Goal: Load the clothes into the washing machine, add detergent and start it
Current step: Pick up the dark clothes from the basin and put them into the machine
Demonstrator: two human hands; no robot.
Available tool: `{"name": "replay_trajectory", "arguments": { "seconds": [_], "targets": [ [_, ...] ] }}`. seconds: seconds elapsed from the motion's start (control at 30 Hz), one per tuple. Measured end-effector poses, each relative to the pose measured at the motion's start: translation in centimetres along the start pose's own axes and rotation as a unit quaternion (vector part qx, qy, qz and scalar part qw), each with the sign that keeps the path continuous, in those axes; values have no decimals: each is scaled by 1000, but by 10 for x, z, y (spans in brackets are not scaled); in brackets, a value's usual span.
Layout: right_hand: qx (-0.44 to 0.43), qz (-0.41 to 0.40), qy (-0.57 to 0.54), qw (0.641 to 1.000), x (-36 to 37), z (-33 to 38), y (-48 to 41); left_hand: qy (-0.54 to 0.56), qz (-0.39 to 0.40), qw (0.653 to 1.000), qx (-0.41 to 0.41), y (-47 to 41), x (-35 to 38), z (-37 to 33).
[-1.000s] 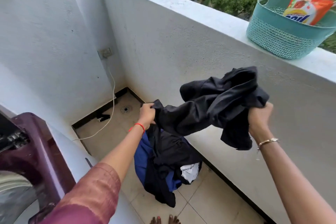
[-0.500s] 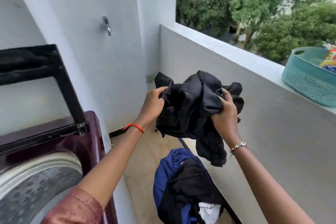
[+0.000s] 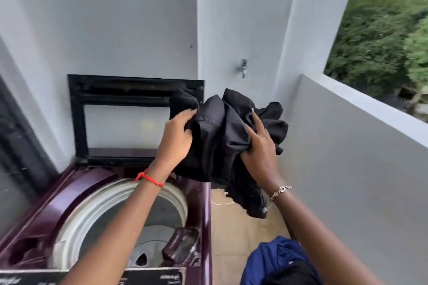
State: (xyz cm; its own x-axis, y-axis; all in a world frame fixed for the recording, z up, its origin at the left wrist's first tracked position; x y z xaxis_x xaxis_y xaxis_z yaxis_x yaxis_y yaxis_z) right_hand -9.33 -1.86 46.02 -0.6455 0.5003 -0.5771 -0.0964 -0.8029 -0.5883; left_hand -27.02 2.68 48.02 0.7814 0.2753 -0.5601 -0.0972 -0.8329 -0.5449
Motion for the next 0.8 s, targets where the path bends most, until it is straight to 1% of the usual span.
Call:
{"name": "replay_trajectory", "arguments": {
  "seconds": [0.1,0.2,0.43,0.6,0.7,0.8],
  "targets": [
    [-25,43,-16,999,46,29,-4,-20,2,1000,-15,7,-38,42],
    [-36,71,-34,996,95,50,0,-28,26,999,-23,17,-63,86],
    [-1,117,-38,992,221,87,24,-25,150,987,-57,35,-102,206],
    [58,161,-23,985,291,90,49,-33,219,973,-73,54,-106,275],
    [86,196,5,977,319,83,63,-36,259,961,-86,69,-97,304],
    [110,245,50,962,338,69,77,-71,315,943,-86,88,-81,334]
  ]
}}
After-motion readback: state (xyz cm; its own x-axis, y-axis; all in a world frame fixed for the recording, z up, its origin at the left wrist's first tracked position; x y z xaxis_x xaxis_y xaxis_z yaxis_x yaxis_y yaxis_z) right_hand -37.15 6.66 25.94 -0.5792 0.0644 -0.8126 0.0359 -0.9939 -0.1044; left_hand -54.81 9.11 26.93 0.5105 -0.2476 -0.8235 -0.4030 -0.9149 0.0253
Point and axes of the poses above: each hand's wrist, its own y-axis away from the middle knuckle, its own x-axis out of the palm, z = x × y, the point moved 1 cm from there along -y, towards the middle knuckle, and after that the axes turned 5 degrees about -y, right-handed, at the moved point
